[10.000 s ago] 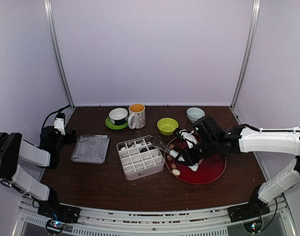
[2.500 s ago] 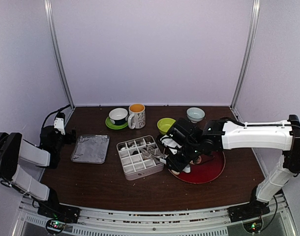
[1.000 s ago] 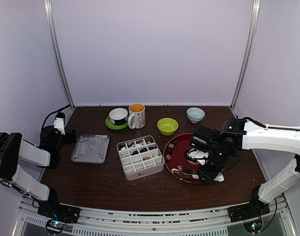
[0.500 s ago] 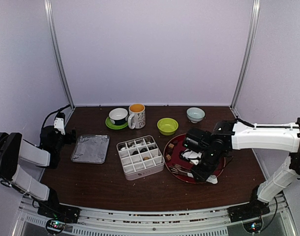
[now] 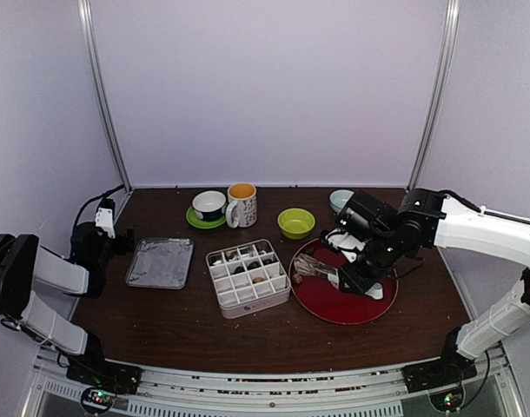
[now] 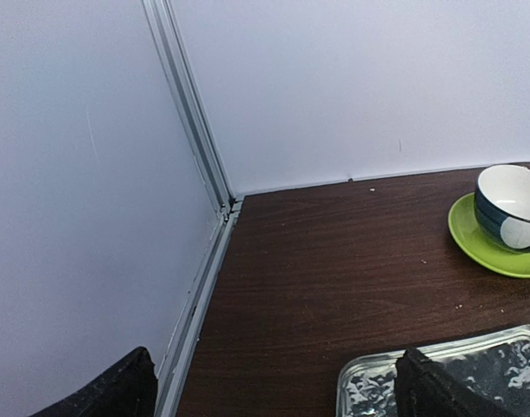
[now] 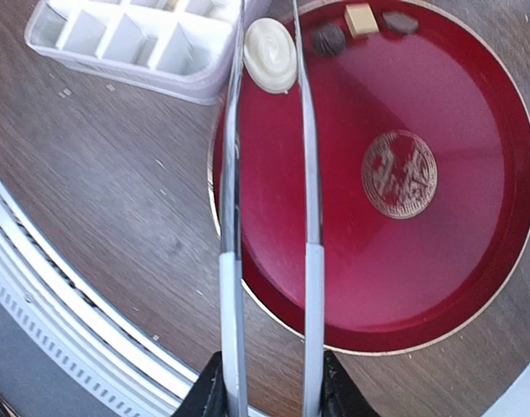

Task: Pack the chocolate
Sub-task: Pick up the fake chocolate from the plate, then place the fake chocolate in the empty pocket of the box.

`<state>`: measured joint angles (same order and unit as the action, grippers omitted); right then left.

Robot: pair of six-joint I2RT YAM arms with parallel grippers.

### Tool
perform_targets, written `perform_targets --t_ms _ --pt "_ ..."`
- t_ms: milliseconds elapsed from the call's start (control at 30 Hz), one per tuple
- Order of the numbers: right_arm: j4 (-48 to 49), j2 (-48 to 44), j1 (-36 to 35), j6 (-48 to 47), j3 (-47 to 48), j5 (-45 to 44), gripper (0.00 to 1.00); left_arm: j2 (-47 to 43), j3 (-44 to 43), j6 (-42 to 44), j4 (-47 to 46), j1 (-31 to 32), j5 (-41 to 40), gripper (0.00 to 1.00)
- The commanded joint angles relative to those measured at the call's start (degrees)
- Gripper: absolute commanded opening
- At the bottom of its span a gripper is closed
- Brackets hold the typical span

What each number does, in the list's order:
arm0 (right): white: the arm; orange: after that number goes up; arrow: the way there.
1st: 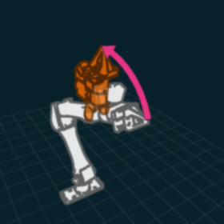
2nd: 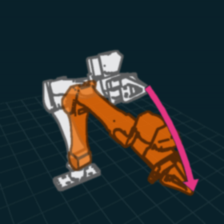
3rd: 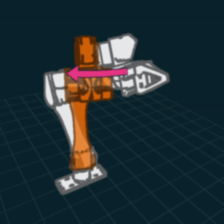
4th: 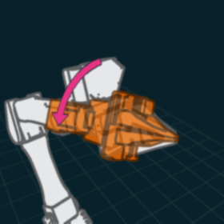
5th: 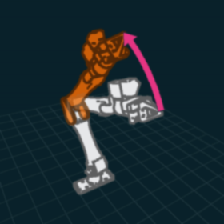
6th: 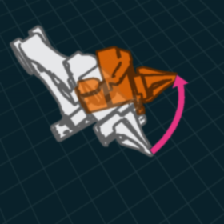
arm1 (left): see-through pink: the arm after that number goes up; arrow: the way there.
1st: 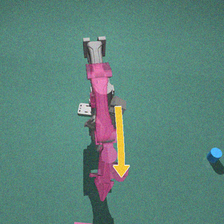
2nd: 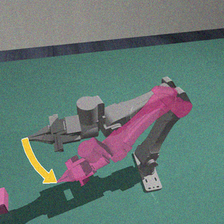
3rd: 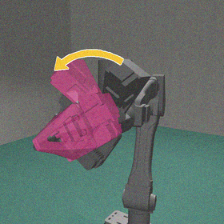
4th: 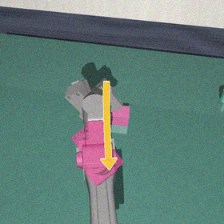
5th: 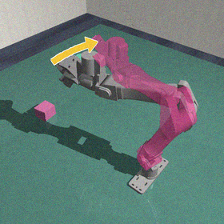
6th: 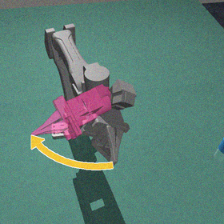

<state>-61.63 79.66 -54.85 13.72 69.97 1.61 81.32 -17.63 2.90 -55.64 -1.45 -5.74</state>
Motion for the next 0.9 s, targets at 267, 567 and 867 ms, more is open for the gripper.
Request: perform_targets --t_ms 267,567,867 --pt "15.67 8.35 -5.18 -0.14 7.07 6.92 0.25 0.29 -1.36 -0.48 -2.27 -0.41 0.46 0.98" --pt "24.65 15.15 -7.62 3.00 6.97 4.83 0.25 0.32 -1.37 -0.57 -2.28 -0.36 0.46 0.98" --pt "26.05 17.73 -7.95 3.48 7.38 1.92 0.33 0.33 -1.36 -0.46 -2.28 -0.35 0.46 0.98"
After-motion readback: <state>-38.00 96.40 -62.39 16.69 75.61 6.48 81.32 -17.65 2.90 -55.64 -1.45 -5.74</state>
